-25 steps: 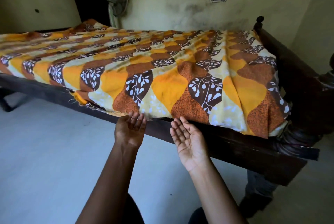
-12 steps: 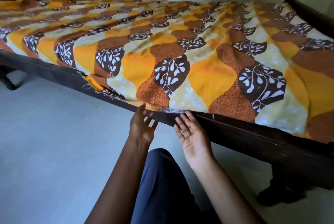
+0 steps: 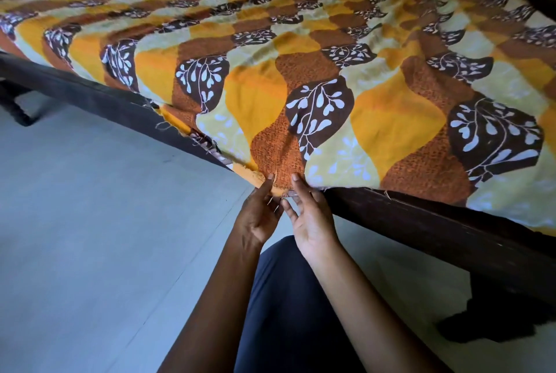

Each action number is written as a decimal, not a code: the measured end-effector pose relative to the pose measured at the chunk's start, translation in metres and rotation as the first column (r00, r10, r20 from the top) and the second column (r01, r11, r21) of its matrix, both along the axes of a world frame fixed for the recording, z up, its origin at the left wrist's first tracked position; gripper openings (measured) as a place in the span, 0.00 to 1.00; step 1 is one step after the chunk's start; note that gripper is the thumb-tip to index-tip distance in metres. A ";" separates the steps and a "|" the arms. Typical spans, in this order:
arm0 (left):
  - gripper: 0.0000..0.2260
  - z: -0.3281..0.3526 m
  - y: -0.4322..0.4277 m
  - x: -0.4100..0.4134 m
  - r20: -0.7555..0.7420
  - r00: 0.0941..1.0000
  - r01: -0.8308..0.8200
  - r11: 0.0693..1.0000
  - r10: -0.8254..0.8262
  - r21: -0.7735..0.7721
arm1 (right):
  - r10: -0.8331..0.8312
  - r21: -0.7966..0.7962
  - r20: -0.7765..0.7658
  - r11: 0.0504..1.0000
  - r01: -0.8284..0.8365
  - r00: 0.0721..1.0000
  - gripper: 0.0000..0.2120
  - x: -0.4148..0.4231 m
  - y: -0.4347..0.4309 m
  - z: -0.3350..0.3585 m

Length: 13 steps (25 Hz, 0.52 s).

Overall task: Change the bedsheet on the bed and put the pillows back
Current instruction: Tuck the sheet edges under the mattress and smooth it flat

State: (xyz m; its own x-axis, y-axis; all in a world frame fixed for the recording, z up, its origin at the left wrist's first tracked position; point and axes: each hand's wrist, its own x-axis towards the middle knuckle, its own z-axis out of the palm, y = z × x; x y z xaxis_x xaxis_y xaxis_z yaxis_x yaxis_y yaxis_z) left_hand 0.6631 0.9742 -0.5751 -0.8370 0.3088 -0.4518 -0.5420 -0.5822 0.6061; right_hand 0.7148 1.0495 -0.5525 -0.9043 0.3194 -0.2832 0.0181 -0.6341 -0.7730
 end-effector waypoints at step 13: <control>0.11 0.010 0.006 -0.004 -0.025 0.973 -0.226 0.932 0.228 -0.283 | -0.321 0.376 0.039 0.882 0.284 0.946 0.05 0.038 0.021 -0.013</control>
